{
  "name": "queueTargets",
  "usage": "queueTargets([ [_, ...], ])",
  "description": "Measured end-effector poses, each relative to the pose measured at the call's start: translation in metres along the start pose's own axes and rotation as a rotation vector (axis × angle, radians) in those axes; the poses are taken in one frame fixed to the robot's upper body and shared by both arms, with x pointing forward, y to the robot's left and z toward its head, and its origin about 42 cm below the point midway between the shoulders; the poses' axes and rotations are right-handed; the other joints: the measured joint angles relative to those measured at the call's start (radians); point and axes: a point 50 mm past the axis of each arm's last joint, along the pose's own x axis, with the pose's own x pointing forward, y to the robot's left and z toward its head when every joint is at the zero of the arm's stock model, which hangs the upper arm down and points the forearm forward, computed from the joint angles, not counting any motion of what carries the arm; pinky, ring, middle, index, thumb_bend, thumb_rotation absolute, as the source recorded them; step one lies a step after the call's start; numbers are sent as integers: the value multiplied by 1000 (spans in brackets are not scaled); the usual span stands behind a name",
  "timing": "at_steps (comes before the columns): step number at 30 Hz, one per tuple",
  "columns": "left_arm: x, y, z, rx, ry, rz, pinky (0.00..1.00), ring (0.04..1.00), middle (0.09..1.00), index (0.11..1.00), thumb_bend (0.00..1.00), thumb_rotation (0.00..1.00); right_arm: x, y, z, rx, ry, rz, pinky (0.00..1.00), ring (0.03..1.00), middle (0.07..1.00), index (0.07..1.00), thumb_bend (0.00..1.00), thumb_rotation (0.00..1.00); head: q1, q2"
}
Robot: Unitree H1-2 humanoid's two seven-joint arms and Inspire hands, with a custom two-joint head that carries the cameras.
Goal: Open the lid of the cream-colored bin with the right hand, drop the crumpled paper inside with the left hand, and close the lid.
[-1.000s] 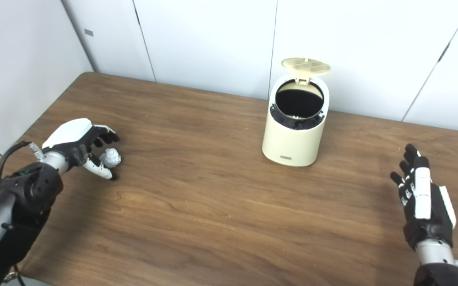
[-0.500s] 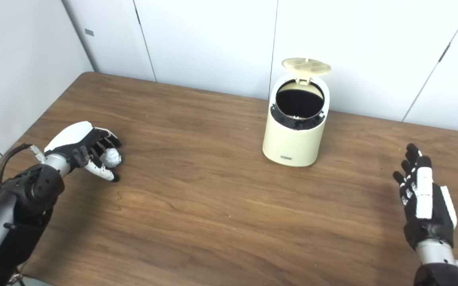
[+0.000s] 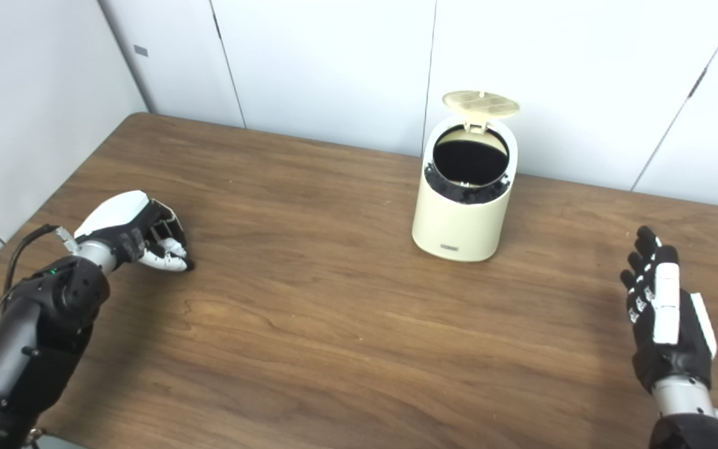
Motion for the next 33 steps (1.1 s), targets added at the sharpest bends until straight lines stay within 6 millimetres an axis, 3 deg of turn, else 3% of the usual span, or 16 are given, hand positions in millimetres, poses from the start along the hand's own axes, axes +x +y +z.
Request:
queueTargets([
  [6, 0, 1, 0, 26, 15, 14, 427, 466, 528, 458, 500, 0, 0, 0, 0, 14, -2, 5, 1000, 1000, 1000, 969, 475, 1000, 0, 3],
  [19, -2, 4, 3, 17, 5, 24, 455, 468, 530, 452, 499, 0, 1, -1, -2, 33, -2, 10, 1000, 995, 1000, 963, 513, 1000, -26, 12],
  [26, -14, 17, 24, -20, -100, 71, 432, 398, 498, 482, 501, 0, 2, -1, -8, 27, 16, 6, 1000, 999, 999, 969, 540, 1000, -44, 8],
  [29, -16, 26, 42, -36, -160, 123, 477, 419, 508, 470, 502, 0, 3, -1, -8, 24, 10, 6, 1000, 993, 1000, 970, 548, 1000, -57, 8],
  [33, -16, 37, 70, -43, -248, 173, 408, 398, 498, 489, 501, 0, 3, -1, -9, 24, -5, 5, 994, 986, 1000, 968, 565, 1000, -61, 2],
])
